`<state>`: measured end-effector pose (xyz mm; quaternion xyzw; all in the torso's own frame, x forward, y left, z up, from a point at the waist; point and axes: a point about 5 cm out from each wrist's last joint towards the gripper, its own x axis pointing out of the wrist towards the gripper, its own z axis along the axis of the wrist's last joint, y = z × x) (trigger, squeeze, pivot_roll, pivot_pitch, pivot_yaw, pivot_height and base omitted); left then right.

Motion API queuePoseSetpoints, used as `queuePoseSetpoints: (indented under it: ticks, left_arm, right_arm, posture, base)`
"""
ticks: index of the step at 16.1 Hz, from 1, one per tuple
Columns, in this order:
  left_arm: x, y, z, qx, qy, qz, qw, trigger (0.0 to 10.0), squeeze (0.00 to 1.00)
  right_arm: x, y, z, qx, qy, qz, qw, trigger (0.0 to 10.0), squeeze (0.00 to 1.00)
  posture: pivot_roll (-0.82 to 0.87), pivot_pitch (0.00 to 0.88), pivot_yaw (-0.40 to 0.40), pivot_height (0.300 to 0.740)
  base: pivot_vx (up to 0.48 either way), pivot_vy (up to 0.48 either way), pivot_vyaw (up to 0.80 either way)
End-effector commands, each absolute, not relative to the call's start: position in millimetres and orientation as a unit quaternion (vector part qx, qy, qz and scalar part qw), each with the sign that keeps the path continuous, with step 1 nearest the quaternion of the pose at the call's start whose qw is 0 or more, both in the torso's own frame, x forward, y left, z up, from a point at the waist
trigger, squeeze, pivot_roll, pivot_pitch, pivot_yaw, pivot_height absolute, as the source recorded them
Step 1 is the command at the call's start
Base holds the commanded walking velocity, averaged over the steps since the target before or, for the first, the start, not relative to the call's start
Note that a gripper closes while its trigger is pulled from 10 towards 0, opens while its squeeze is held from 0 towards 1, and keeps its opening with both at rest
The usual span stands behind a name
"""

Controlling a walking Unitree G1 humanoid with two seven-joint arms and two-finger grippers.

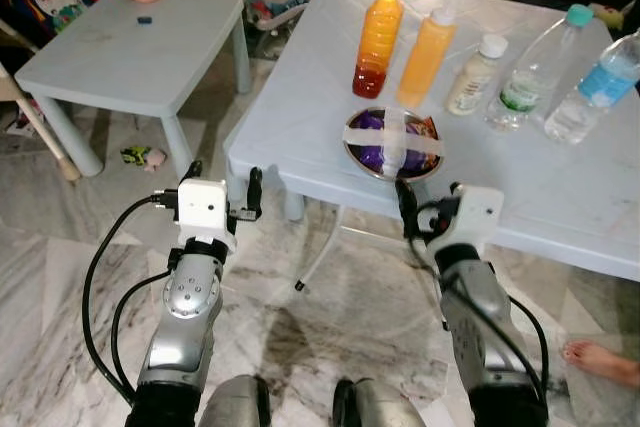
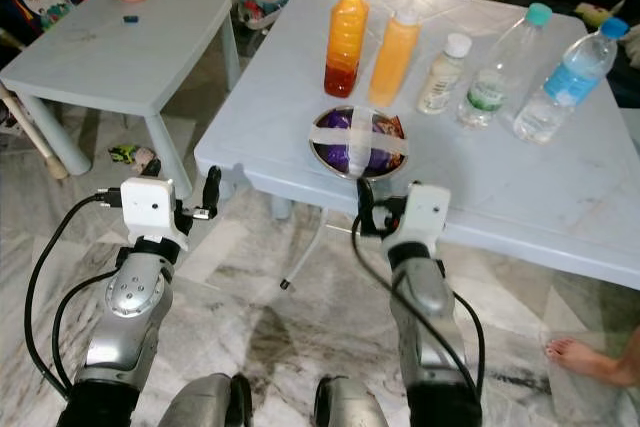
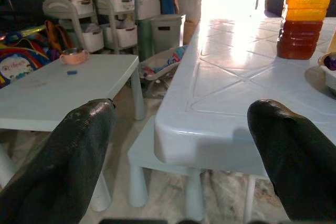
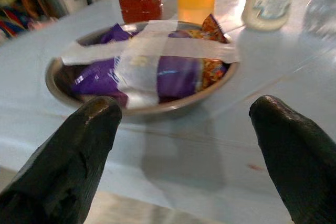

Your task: Restocking fridge

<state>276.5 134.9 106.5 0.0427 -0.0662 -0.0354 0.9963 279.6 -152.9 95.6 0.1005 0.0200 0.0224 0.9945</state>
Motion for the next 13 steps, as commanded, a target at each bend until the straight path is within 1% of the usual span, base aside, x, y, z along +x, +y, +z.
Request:
queuePoseSetpoints:
  ticks: [1, 2, 4, 6, 9, 13]
  left_arm:
    - [275.8, 134.2, 108.5, 0.045, -0.069, -0.035, 0.996, 10.0, 0.0]
    - [275.8, 133.8, 108.6, 0.046, -0.069, -0.035, 0.996, 10.0, 0.0]
    - [275.9, 133.4, 108.5, 0.046, -0.069, -0.035, 0.996, 10.0, 0.0]
    - [276.0, 132.9, 108.5, 0.046, -0.068, -0.035, 0.996, 10.0, 0.0]
    - [276.5, 132.4, 108.8, 0.046, -0.069, -0.036, 0.996, 10.0, 0.0]
    - [277.3, 129.9, 109.6, 0.045, -0.07, -0.039, 0.996, 10.0, 0.0]
  right_arm:
    - [281.7, -152.2, 100.0, 0.126, 0.018, 0.025, 0.992, 10.0, 0.0]
    - [285.0, -147.5, 105.1, 0.146, 0.013, 0.03, 0.989, 10.0, 0.0]
    - [290.7, -136.9, 112.8, 0.16, 0.009, 0.047, 0.986, 10.0, 0.0]
    - [293.1, -131.4, 112.1, 0.178, 0.024, 0.053, 0.982, 10.0, 0.0]
    - [291.2, -135.8, 102.6, 0.198, 0.063, 0.033, 0.978, 10.0, 0.0]
    - [290.7, -139.7, 99.3, 0.205, 0.078, 0.017, 0.975, 10.0, 0.0]
  posture:
    - [0.05, 0.109, -0.058, 0.74]
    - [0.05, 0.109, -0.061, 0.74]
    - [0.05, 0.108, -0.062, 0.74]
    - [0.05, 0.107, -0.063, 0.74]
    - [0.05, 0.107, -0.061, 0.74]
    - [0.05, 0.108, -0.061, 0.74]
  base:
    - [0.0, 0.0, 0.0]
    - [0.0, 0.0, 0.0]
    - [0.0, 0.0, 0.0]
    - [0.0, 0.0, 0.0]
    - [0.0, 0.0, 0.0]
    - [0.0, 0.0, 0.0]
